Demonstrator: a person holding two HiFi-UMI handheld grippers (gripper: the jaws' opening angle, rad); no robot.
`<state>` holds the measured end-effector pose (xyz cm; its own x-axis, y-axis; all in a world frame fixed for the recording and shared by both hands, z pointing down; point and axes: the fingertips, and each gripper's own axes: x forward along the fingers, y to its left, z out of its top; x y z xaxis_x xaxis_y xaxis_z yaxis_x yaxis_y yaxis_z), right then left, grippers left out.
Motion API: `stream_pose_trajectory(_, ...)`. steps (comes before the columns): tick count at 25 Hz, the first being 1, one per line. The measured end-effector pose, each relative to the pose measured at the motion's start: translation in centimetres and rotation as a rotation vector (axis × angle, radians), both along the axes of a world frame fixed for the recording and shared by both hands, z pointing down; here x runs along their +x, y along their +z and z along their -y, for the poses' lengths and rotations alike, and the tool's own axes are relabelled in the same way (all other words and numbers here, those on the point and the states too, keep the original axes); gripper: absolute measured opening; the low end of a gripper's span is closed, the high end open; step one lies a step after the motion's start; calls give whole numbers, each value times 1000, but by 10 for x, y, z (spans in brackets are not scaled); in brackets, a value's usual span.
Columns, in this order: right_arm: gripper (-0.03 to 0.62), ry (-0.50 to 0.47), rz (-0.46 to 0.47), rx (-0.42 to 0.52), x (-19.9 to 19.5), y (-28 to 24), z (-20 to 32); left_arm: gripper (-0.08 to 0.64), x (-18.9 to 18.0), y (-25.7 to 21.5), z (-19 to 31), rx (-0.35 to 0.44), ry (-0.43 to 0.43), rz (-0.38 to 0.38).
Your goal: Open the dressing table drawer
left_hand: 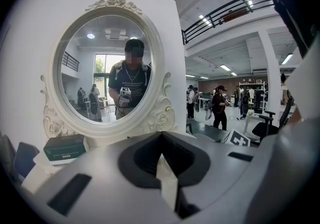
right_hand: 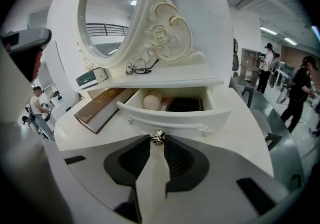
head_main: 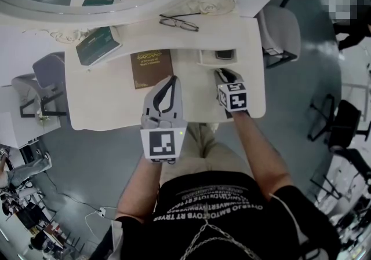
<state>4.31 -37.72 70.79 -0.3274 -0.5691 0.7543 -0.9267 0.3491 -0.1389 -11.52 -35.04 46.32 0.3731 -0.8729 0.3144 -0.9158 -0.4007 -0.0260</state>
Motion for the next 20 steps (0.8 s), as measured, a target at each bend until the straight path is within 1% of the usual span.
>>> stream_pose_trajectory(11, 84, -5, 14, -8, 0, 1, -6, 2, 1, 0, -2, -3, -5, 1)
stream_pose_trajectory(16, 88, -11, 30, 17, -1, -2, -6, 2, 2, -7, -3, 7, -7, 6)
stream_pose_trajectory(18, 114, -27, 35, 37, 1, -5, -9, 2, 1, -10, -4, 12, -10, 10)
stream_pose_trajectory(20, 120, -53, 20, 54, 6, -11, -13, 2, -1, -14, -4, 13, -21, 6)
